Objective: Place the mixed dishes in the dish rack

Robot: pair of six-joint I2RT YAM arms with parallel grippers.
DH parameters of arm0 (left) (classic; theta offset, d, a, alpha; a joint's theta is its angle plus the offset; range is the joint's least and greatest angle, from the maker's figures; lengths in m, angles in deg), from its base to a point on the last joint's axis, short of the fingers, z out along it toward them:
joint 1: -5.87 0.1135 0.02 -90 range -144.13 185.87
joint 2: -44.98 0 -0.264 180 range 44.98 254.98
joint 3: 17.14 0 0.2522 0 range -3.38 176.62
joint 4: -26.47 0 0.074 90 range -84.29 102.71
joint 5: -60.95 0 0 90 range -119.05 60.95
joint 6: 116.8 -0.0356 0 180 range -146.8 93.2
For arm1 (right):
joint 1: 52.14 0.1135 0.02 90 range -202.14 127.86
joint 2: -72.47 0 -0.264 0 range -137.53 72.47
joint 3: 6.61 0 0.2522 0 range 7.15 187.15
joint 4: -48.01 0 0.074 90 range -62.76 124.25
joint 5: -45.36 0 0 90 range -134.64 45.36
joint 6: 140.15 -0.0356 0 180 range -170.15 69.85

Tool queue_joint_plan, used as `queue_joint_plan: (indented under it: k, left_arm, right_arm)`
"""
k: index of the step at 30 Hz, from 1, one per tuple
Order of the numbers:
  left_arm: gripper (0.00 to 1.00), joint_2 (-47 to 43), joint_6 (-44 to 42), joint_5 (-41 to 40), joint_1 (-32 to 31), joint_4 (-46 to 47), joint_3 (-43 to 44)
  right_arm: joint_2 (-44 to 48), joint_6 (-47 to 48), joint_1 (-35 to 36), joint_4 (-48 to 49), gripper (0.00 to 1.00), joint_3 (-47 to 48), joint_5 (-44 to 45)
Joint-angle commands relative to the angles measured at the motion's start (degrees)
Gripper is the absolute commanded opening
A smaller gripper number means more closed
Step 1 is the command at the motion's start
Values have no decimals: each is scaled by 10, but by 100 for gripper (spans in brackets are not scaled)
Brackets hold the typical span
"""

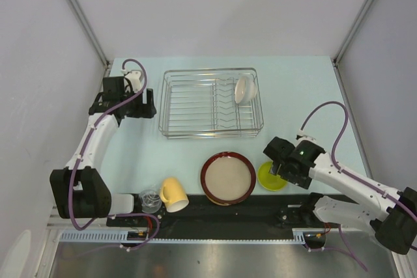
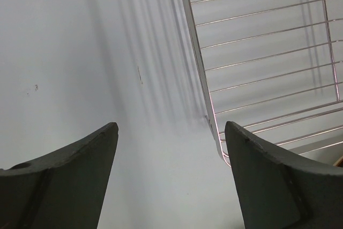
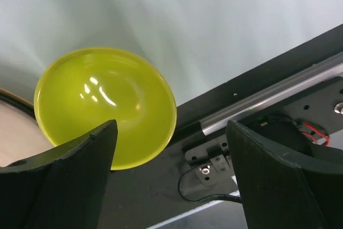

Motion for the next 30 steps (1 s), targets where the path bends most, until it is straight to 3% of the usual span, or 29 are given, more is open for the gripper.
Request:
queue_joint_plan:
  k: [1,10,13,17,20,22,25,30]
  left_arm:
    - [86,-23,-9,-10,5,-5,14]
    - [86,-23,-6,-13,4,-11,21]
    - [86,-27,-5,-17,4,-9,17]
    - [86,-31,-4,-18,5,-12,14]
    - [86,-35,-5,-17,4,-11,14]
    - [86,-34,-5,-17,4,-12,17]
    - [86,-31,-5,-15,4,-14,22]
    - [86,-28,-5,-12,4,-17,30]
  right_arm:
    - [11,-36,-6,52,84,-31,1]
    - [14,34,-85,157,64,-119,-63]
    - [9,65,-123,181,53,-123,-77]
    - [-1,79,-139,196,17,-123,-88]
    - [13,75,-133,179,2,-112,-85]
    - [26,63,-110,163,0,-97,-63]
    - [26,24,-45,63,0,-23,19]
    - [-100,-56,72,-106,0,206,190]
